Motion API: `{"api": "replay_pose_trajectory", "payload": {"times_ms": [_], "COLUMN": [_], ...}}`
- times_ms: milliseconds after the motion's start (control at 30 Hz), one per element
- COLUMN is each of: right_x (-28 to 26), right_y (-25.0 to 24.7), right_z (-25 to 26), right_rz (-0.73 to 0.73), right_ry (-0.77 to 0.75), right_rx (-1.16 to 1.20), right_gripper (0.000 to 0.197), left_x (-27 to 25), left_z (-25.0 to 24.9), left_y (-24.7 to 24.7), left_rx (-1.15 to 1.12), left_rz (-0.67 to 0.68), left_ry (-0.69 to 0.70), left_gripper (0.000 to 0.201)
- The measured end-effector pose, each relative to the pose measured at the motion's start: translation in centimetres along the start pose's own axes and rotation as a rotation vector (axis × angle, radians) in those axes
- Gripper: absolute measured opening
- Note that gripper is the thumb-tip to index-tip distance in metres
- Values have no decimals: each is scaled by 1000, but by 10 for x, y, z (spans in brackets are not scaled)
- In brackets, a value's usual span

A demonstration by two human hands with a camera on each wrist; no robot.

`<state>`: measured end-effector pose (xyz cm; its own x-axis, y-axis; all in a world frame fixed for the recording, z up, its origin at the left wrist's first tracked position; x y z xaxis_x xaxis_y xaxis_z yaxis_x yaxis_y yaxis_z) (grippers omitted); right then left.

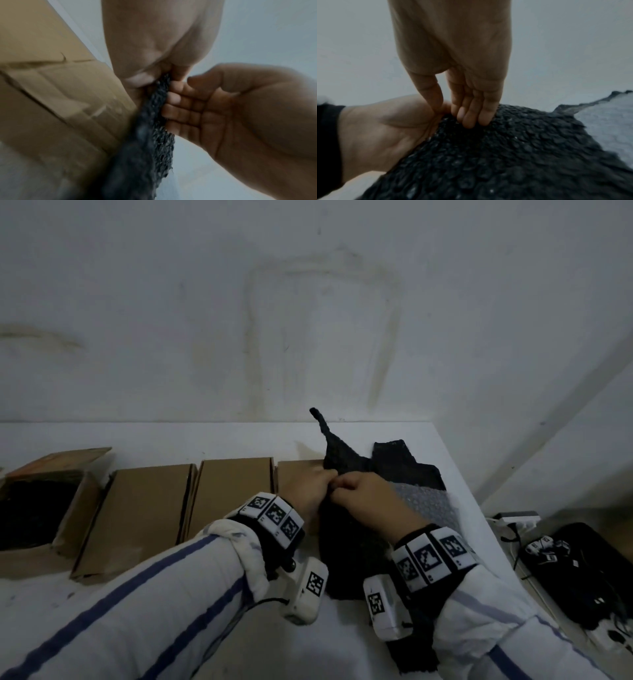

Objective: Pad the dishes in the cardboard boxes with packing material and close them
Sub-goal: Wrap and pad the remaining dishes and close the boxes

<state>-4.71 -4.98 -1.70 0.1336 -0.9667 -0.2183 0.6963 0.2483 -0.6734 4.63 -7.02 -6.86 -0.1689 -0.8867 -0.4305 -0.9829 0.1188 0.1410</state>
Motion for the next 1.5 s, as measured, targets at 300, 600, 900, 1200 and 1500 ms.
{"api": "replay_pose_trajectory", "payload": {"times_ms": [300, 600, 900, 1200, 1500], "right_x": [29, 53, 63, 8, -2], "right_y": [33, 133, 195, 245, 362], "right_z": [11, 137, 275, 370, 345], "right_rz": [17, 192, 29, -330, 362], "right_ry": [248, 7, -348, -944, -811], "right_rx": [288, 425, 4, -303, -264], "right_gripper": [18, 34, 17, 19, 25], "left_x": [-42, -106, -179, -210, -192], "left_z": [-32, -38, -83, -79, -10], "left_y": [-131, -300, -407, -490, -485], "left_rx": [-208, -29, 656, 55, 40], "left_rz": [-186, -398, -641, -768, -428], "left_ry": [105, 103, 297, 390, -22], "left_gripper": [28, 63, 10, 19, 46]}}
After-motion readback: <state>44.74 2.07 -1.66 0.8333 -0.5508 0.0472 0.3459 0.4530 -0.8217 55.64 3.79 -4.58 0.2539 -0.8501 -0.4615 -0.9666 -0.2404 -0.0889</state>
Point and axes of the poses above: each hand's wrist, its own x-axis towards the middle knuckle, its own y-axis out of the palm, z = x × y, the point moved 8 cm from there along x, towards the middle knuckle, and after that the axes turned 1 degree about -x, right-handed, at the moved point
